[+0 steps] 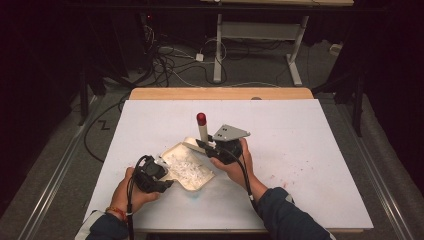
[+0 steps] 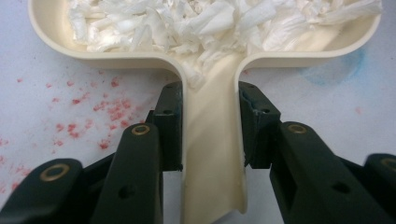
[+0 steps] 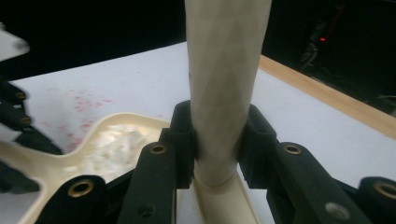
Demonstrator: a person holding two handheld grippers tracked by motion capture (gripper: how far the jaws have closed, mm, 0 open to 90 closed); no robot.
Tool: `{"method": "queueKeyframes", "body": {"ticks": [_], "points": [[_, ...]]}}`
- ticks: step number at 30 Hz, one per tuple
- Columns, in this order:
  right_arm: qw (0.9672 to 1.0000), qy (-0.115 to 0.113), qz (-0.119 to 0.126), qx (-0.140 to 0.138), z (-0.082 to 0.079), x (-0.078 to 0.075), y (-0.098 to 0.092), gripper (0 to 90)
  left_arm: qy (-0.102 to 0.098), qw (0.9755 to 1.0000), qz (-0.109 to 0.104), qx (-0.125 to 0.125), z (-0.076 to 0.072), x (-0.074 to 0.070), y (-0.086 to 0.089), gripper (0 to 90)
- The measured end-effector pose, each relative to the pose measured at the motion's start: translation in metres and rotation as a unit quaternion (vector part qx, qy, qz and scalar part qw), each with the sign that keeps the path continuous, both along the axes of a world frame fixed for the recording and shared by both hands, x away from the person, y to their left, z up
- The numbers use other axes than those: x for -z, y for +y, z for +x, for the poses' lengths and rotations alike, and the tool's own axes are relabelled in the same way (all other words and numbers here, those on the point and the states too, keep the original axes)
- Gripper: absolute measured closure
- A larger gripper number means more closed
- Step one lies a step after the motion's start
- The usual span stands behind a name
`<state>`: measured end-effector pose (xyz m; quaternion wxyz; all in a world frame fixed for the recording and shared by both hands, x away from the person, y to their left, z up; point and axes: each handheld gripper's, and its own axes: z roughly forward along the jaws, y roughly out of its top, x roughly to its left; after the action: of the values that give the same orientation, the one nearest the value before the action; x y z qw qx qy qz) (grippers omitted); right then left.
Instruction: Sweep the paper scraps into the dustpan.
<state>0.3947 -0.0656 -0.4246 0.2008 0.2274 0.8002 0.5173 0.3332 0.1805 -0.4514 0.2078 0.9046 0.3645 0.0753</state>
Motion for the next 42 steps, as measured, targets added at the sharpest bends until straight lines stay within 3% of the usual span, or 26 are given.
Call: {"method": "queueKeyframes", "body": {"ticks": [5, 10, 20, 24, 31, 34, 42], "points": [[0.9995, 0.003, 0.007, -0.030, -0.011, -0.005, 0.003, 71.4, 0.002, 1.0000, 0.000, -0.003, -0.001, 0.000, 0.001, 63.1], [0.9991, -0.001, 0.007, -0.041, -0.019, -0.012, 0.000, 71.4, 0.002, 1.0000, 0.001, -0.003, -0.001, 0.001, 0.001, 63.1], [0.9994, -0.018, 0.022, -0.020, -0.023, -0.031, -0.023, 71.3, 0.003, 1.0000, 0.004, -0.002, -0.001, 0.003, 0.001, 63.1], [0.9995, -0.015, 0.026, -0.015, -0.024, -0.036, -0.034, 71.3, 0.004, 1.0000, 0.006, -0.002, -0.001, 0.003, 0.000, 63.1], [0.9999, -0.007, -0.004, -0.015, -0.033, -0.035, -0.050, 71.3, 0.005, 1.0000, 0.005, -0.003, -0.001, 0.004, 0.001, 63.1], [0.9998, 0.006, -0.003, -0.019, -0.037, -0.032, -0.057, 71.3, 0.005, 1.0000, 0.006, -0.002, -0.001, 0.004, 0.000, 63.1], [0.9996, 0.006, -0.019, -0.021, -0.051, -0.028, -0.070, 71.3, 0.004, 1.0000, 0.007, -0.004, -0.001, 0.004, 0.000, 63.1]]}}
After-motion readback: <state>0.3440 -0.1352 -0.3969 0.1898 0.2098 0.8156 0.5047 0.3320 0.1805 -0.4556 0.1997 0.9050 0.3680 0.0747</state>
